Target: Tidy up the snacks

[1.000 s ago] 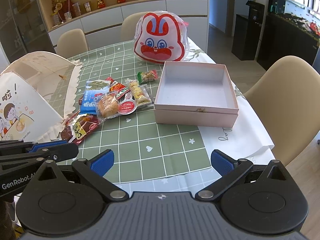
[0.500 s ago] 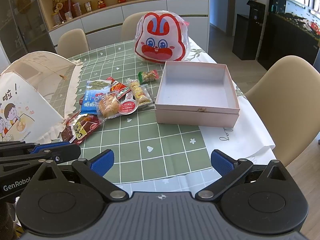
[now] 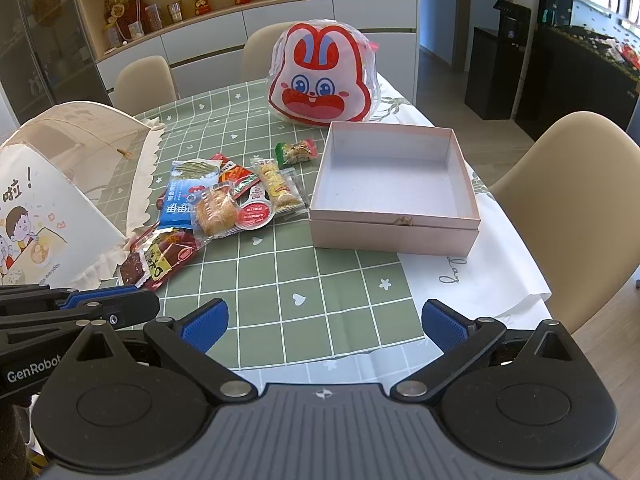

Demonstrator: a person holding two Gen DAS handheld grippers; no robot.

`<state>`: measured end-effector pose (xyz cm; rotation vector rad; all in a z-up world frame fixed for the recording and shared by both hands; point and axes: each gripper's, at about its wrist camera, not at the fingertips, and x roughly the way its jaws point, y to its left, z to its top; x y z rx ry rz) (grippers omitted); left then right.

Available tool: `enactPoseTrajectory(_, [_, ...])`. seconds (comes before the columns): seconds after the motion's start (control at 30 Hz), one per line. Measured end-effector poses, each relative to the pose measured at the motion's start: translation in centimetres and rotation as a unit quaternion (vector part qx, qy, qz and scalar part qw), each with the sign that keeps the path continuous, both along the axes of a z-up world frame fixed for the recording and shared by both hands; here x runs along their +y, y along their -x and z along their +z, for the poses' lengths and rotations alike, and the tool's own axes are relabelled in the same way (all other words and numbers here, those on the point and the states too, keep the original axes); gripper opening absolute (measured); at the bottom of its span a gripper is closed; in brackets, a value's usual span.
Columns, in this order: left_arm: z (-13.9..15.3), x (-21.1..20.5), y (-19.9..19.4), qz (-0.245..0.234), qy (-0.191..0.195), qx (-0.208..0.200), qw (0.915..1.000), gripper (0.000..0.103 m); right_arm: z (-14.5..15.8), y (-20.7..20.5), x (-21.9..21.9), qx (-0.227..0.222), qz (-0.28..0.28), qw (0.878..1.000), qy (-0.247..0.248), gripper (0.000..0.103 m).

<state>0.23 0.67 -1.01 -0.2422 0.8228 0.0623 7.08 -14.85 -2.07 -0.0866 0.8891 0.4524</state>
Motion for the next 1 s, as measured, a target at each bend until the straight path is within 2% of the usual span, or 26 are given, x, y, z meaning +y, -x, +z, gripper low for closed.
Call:
enactPoseTrajectory(0.23, [-0.5,1.0,-0.6,0.01,0.012,0.011,0.9998,0.017,-0.4,-1.0,0.2,0.005,-0.003,1.0,0.007,0.103])
enactPoseTrajectory(0.43, [-2.4,3.1,-1.4,0.054,0.026,0.026,0.9978,0.017,-1.6,-2.1,1.2,0.009,0.001,1.0,0.023,0.103])
enactPoseTrajectory(0.57, [-4.5,5.5,-1.5,0.079,0.061,0.03,0.9946,0.017,-2.8,-2.9,2.0,0.001,0.013,1.0,0.021,0.103])
enactPoseTrajectory(0.67, [-6.3,7.7,-1.4,0.103,0.092,0.039,0.9897,0.018,-3.6,-3.2,3.0,-0.025,0.04,0.999,0.003,0.103])
enactPoseTrajectory(0.8, [-7.7,10.1,-0.9,0.149,0.079,0.048,0.9845,0.018,-5.3,-3.4,5.4,-0.074,0.091,0.993,0.012,0.103])
enactPoseTrajectory(0.9, [-8.8,12.6,-0.2,0.165,0.086,0.04,0.9818,0.018,-6.7,-3.8,7.9,-0.07,0.128,0.989,0.021,0.103])
enactPoseTrajectory(1.0, [-10.0,15.6,1.1,0.195,0.123,0.048,0.9719,0.018,-7.8,-4.2,11.1,-0.072,0.176,0.982,0.021,0.103])
